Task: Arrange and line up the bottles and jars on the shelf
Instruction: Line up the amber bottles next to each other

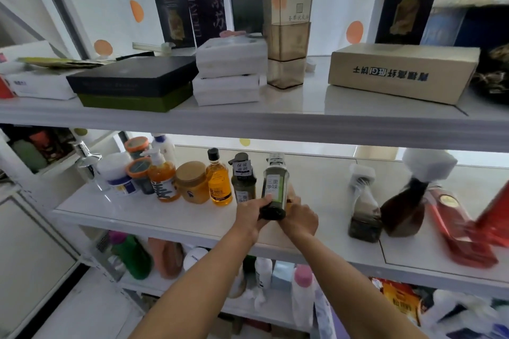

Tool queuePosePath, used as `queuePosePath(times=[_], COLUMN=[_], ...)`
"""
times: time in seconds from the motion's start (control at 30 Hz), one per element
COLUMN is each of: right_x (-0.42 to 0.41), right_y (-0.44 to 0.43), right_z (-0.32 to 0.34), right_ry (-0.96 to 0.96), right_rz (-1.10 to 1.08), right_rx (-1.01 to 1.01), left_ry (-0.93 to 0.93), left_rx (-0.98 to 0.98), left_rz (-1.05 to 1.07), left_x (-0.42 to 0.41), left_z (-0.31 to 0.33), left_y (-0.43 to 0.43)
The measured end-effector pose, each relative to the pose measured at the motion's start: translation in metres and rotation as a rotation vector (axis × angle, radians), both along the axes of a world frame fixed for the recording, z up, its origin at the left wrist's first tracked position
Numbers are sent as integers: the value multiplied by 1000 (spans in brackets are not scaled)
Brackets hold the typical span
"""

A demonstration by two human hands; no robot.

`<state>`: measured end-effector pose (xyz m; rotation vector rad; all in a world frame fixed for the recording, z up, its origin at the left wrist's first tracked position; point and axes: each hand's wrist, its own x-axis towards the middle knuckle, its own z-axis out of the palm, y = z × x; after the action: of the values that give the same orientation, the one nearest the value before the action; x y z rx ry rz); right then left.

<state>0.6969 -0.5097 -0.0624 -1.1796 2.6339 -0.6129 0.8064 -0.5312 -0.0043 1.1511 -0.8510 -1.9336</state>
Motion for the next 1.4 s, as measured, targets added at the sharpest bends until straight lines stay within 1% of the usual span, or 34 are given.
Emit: queuePosePath(times=[0.13, 0.2, 0.3, 0.33, 0.4, 0.43, 0.47, 0.5, 0.53, 0.57, 0.6, 0.67, 0.7, 0.73, 0.77, 0.9, 0.97, 1.1, 1.2, 1.3, 1.4], right_x=[-34, -51, -59, -57, -52, -50, -48, -45, -41, -38, -34, -26, -23, -22, -20, -27, -29, -29, -23, -20, -21], right_y=[21, 31, 39, 40, 40, 40, 39, 37, 34, 30, 27, 21, 20, 19, 19, 14, 9, -7, -18, -26, -34], right_z=[5, 7, 9, 9, 10, 10, 11, 12, 15, 17, 21, 28, 30, 32, 33, 29, 26, 22, 23, 22, 21], right_ry=[-15, 10, -29, -14, 122, 206, 250, 232, 148, 12, -179, -648, -833, -946, -1014, -1112, -1092, -871, -792, -810, -930], right_rz=[-186, -250, -312, -312, -249, -189, -119, -46, 1, 16, 0, -75, -100, -93, -63, 12, 34, 93, 165, 176, 97], right_rx=[50, 81, 78, 68, 28, -31, -112, -199, -261, -283, -278, -307, -322, -327, -329, -348, -349, -323, -323, -268, -203], left_ry=[-5, 0, -4, -7, -13, -14, -10, -5, -2, -2, -2, -6, -13, -21, -33, -141, -229, -355, -431, -478, -469], left_rx=[23, 28, 42, 48, 54, 54, 53, 51, 49, 44, 40, 32, 25, 14, 1, -142, -231, -285, -287, -274, -269], left_rz=[-44, -78, -100, -99, -101, -103, -105, -106, -109, -114, -117, -123, -130, -143, -161, -240, -266, -290, -290, -260, -266], left_x=[-16, -24, -32, -34, -36, -36, -35, -34, -33, -31, -30, -27, -25, -22, -20, -16, -16, -19, -16, -13, -9], left_z=[-3, -7, -14, -16, -20, -21, -22, -23, -24, -24, -25, -28, -29, -31, -33, -35, -32, -30, -31, -35, -37], left_y=[4, 6, 9, 9, 10, 10, 9, 8, 8, 7, 6, 2, 0, -2, -4, -10, -13, -18, -24, -32, -37])
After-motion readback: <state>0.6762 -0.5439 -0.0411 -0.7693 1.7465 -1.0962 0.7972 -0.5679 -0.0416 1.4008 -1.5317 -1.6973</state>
